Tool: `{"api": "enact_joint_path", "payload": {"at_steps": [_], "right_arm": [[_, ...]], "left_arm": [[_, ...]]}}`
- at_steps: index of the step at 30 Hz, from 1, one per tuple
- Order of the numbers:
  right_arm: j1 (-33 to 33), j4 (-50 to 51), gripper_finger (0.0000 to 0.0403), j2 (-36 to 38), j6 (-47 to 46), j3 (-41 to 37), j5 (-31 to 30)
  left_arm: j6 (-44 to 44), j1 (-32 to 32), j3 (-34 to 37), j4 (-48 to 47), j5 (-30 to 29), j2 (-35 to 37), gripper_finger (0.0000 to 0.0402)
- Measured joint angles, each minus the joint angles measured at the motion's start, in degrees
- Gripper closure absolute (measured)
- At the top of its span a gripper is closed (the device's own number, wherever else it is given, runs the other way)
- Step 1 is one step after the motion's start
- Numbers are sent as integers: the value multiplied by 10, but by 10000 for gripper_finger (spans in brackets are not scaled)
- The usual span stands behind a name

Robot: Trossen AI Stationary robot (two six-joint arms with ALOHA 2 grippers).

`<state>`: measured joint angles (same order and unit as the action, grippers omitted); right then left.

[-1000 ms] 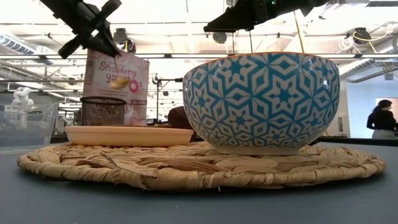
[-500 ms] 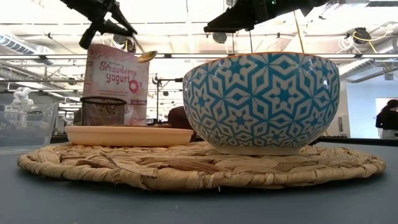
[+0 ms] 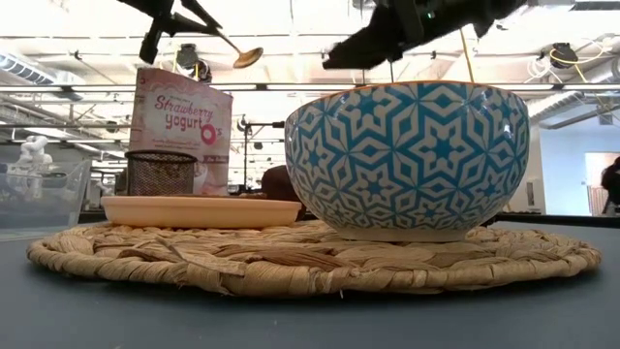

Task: Arrange a breakfast setting
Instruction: Put the gold spoon on the placemat beside the orange bowl

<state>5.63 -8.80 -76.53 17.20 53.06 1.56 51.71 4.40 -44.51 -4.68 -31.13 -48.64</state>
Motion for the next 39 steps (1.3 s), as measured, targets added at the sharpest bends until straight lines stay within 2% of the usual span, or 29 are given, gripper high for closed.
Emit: {"api": "enact_joint_path", "payload": {"at_steps": [4, 11, 18, 25, 32, 39], "right_arm": [[0, -57, 5, 0, 0, -42, 0], [0, -258, 5, 0, -3, -127, 2], [0, -334, 5, 0, -87, -134, 2], [0, -297, 5, 0, -131, -74, 2], [0, -247, 5, 0, -130, 0, 0], [-1, -235, 5, 0, -66, 7, 0]], "left_arm": [[-7, 0, 0, 32, 12, 0, 365], [-20, 0, 0, 67, 15, -3, 365], [-21, 0, 0, 84, 16, -31, 365], [-21, 0, 0, 133, 18, -77, 365], [-20, 0, 0, 189, 33, -121, 365], [-15, 0, 0, 222, 42, -147, 365]]}}
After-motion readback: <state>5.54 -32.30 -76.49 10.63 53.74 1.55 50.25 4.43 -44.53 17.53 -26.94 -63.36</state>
